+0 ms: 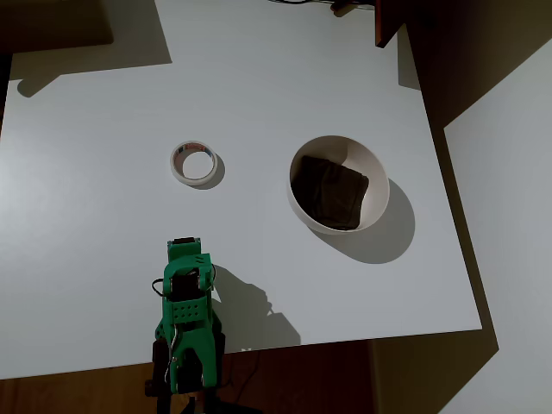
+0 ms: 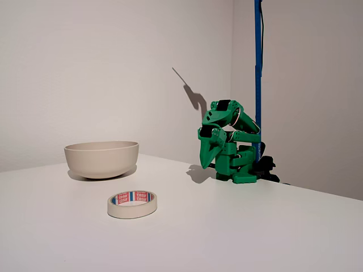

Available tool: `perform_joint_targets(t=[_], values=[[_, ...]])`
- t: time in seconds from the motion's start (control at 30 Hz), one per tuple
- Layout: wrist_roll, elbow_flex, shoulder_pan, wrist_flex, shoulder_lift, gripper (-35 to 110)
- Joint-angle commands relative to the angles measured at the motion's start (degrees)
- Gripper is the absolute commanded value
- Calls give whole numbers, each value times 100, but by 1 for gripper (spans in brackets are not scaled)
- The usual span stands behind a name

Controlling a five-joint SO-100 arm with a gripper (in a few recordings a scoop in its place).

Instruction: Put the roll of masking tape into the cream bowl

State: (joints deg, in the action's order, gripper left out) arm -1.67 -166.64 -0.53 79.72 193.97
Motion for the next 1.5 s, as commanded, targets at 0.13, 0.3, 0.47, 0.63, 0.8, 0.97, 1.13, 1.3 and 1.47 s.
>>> perform_joint_targets(t=[0.13, 0.3, 0.47, 0.63, 0.8, 0.97, 1.13, 1.3, 1.47], values=[[-53, 88, -62, -9, 26, -8], [-70, 97, -62, -167, 26, -8], [-18, 149, 18, -659, -237, -8], [-105, 861, 70, -1345, -1670, -8], [-422, 2839, 44, -1239, -3823, -8], [-563, 5036, -53, -510, -5511, -8], [-545, 6768, 9, 88, -6970, -8], [-554, 8358, 369, 536, -8455, -8], [-466, 9694, 571, 756, -9659, -8]])
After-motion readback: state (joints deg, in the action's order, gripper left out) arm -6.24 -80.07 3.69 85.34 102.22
